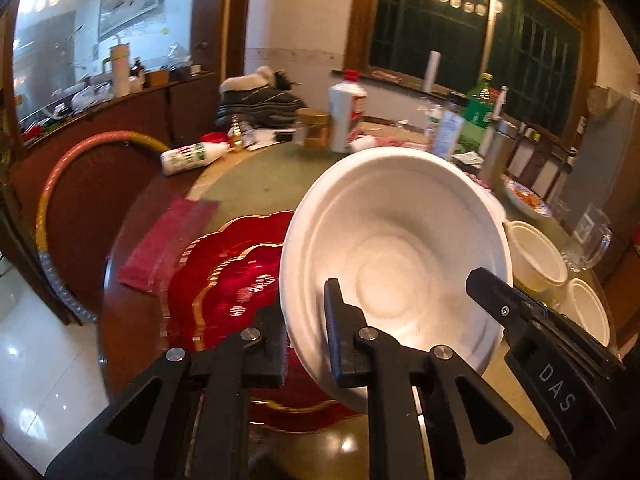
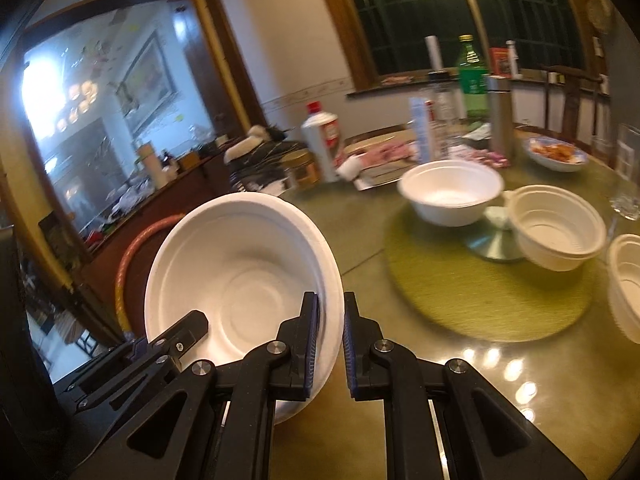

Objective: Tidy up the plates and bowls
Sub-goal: 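Carry the white foam bowl over the stacked red plates with both grippers, then lower the white foam bowl onto the red plates and open both grippers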

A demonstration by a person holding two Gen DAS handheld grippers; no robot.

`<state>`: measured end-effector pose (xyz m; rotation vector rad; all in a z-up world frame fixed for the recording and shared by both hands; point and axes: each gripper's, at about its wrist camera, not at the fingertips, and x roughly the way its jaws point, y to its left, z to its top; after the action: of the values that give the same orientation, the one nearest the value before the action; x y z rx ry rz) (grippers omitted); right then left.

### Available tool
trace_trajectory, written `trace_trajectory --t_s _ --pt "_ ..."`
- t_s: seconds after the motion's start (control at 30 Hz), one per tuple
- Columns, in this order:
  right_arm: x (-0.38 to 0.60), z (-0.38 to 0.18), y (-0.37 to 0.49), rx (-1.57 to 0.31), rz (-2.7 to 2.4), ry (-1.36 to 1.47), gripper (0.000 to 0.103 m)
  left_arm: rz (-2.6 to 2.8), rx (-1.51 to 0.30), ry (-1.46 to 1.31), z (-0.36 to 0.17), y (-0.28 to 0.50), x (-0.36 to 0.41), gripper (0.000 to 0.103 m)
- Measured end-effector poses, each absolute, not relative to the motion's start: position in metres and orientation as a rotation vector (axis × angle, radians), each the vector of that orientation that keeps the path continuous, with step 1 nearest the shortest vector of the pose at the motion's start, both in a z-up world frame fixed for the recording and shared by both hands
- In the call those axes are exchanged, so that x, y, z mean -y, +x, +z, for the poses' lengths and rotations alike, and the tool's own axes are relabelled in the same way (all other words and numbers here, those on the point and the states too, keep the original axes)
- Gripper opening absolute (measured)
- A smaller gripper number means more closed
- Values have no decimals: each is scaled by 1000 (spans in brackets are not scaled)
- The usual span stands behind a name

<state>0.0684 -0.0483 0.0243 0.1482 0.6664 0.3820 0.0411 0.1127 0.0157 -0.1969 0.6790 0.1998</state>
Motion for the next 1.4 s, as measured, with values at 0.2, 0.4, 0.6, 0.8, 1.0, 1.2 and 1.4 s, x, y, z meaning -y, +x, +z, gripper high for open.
trace_trajectory --t_s 0.2,0.4,0.6,0.8,1.0,1.2,1.4 --pt "15 12 80 -738 440 132 12 243 -721 -213 6 44 -137 13" --pt "-4 -1 91 -818 458 97 11 280 -803 -216 -10 51 -147 14" --pt "-10 -12 98 -878 452 69 12 276 -845 -217 -18 54 -149 14" --pt "-12 -15 100 -908 447 38 13 280 -861 -215 -22 54 -149 14" --pt "-17 -17 101 -926 448 20 14 286 -871 -217 -25 56 -152 14" --pt "-20 -18 102 -933 452 14 16 290 -875 -221 -26 56 -152 14" --pt "-21 -21 104 -944 452 18 16 294 -885 -230 -28 58 -154 14"
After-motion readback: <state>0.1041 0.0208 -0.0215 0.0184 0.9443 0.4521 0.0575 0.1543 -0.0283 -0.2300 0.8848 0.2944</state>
